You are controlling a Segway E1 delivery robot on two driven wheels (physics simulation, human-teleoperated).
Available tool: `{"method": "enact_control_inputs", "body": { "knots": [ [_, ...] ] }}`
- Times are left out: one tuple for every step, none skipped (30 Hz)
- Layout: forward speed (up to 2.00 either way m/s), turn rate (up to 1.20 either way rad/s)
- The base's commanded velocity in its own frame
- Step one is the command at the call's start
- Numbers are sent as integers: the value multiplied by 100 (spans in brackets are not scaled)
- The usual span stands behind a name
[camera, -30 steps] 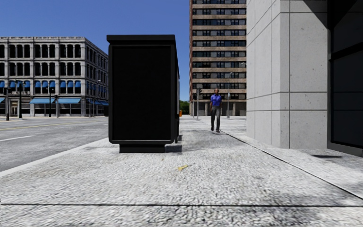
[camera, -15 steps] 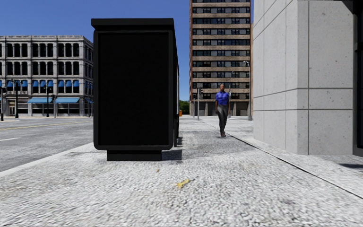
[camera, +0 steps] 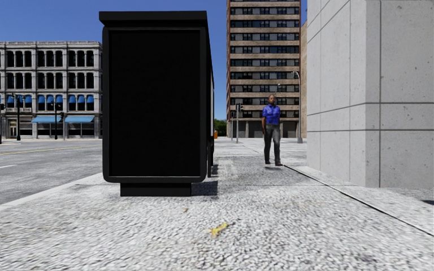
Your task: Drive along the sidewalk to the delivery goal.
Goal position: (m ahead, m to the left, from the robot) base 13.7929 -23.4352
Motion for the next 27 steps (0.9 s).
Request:
{"method": "enact_control_inputs", "body": {
  "knots": [
    [0,0],
    [0,0],
    [0,0],
    [0,0],
    [0,0],
    [0,0],
    [0,0],
    [0,0],
    [0,0],
    [0,0],
    [0,0],
    [0,0],
    [0,0],
    [0,0],
    [0,0],
    [0,0],
    [0,0],
    [0,0],
    [0,0],
    [0,0],
    [0,0],
    [0,0],
    [0,0],
    [0,0],
    [0,0],
    [0,0],
    [0,0]
  ]
}}
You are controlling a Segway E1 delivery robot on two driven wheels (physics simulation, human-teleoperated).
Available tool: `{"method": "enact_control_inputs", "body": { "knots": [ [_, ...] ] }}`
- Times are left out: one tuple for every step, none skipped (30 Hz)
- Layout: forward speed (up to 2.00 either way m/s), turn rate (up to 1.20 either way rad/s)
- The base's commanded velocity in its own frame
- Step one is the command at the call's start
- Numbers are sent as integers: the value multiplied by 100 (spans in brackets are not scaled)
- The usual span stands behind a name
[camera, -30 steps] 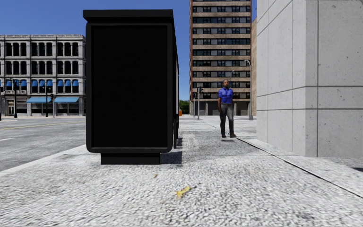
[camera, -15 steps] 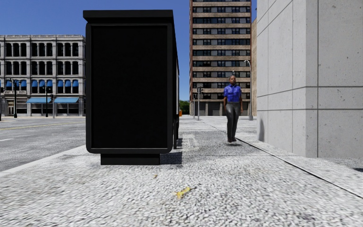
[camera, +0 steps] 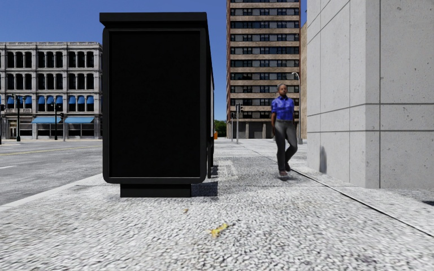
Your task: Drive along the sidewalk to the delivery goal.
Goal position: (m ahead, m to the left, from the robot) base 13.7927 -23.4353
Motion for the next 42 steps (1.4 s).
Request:
{"method": "enact_control_inputs", "body": {
  "knots": [
    [0,0],
    [0,0],
    [0,0],
    [0,0],
    [0,0],
    [0,0],
    [0,0],
    [0,0],
    [0,0],
    [0,0],
    [0,0],
    [0,0],
    [0,0],
    [0,0],
    [0,0],
    [0,0],
    [0,0],
    [0,0],
    [0,0],
    [0,0],
    [0,0],
    [0,0],
    [0,0],
    [0,0],
    [0,0],
    [0,0],
    [0,0],
    [0,0],
    [0,0],
    [0,0],
    [0,0],
    [0,0],
    [0,0],
    [0,0],
    [0,0],
    [0,0],
    [0,0],
    [0,0],
    [0,0],
    [0,0],
    [0,0],
    [0,0]
  ]
}}
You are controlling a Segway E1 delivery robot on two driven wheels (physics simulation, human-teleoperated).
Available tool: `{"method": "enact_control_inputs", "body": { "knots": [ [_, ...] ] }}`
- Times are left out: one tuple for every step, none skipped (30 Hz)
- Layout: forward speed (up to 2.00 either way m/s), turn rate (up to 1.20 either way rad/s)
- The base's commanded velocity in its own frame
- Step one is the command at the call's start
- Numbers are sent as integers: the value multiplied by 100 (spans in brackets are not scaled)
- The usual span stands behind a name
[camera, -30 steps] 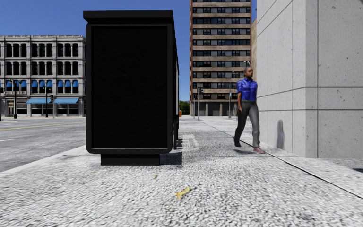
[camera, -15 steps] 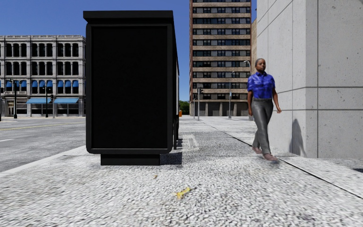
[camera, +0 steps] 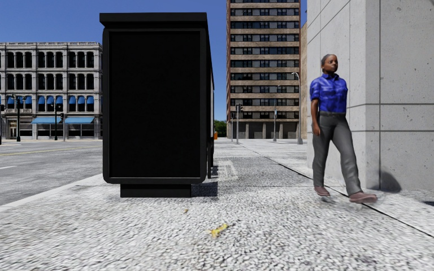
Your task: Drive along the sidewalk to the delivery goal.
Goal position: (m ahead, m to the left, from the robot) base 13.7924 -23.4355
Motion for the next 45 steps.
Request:
{"method": "enact_control_inputs", "body": {
  "knots": [
    [0,0],
    [0,0],
    [0,0],
    [0,0],
    [0,0],
    [0,0],
    [0,0],
    [0,0],
    [0,0],
    [0,0],
    [0,0],
    [0,0],
    [0,0],
    [0,0],
    [0,0],
    [0,0],
    [0,0],
    [0,0],
    [0,0],
    [0,0],
    [0,0],
    [0,0],
    [0,0],
    [0,0],
    [0,0],
    [0,0],
    [0,0],
    [0,0],
    [0,0],
    [0,0],
    [0,0],
    [0,0],
    [0,0],
    [0,0],
    [0,0],
    [0,0],
    [0,0],
    [0,0],
    [0,0],
    [0,0],
    [0,0],
    [0,0],
    [0,0],
    [0,0],
    [0,0]
  ]
}}
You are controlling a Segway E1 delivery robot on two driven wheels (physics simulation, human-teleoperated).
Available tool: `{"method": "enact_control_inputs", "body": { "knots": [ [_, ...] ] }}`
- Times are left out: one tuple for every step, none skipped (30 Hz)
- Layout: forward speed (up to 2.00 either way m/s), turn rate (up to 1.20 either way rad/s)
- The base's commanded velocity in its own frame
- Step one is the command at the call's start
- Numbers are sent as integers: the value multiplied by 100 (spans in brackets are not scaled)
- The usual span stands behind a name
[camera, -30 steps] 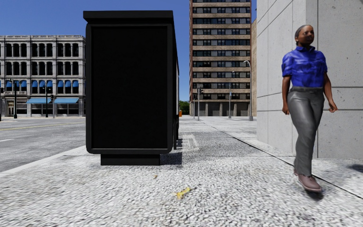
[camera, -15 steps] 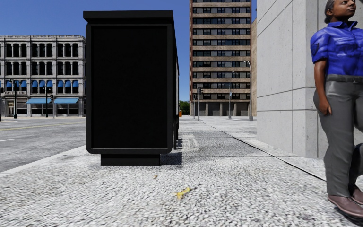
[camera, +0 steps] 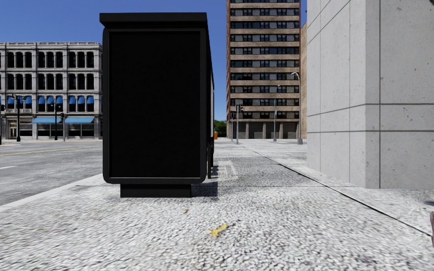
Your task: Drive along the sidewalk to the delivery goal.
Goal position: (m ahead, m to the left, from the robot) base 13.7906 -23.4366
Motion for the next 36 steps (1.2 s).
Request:
{"method": "enact_control_inputs", "body": {
  "knots": [
    [0,0],
    [0,0],
    [0,0],
    [0,0],
    [0,0],
    [0,0],
    [0,0],
    [0,0],
    [0,0],
    [0,0],
    [0,0],
    [0,0],
    [0,0],
    [0,0],
    [0,0],
    [0,0],
    [0,0],
    [5,0],
    [82,0],
    [100,-15],
    [100,-15],
    [119,-43],
    [127,-51],
    [131,-53],
    [131,-53],
    [132,-53],
    [133,-54],
    [134,-54],
    [134,-54],
    [134,-54],
    [134,-54],
    [134,-54],
    [134,-54],
    [134,-54],
    [134,-54],
    [134,-54]
  ]
}}
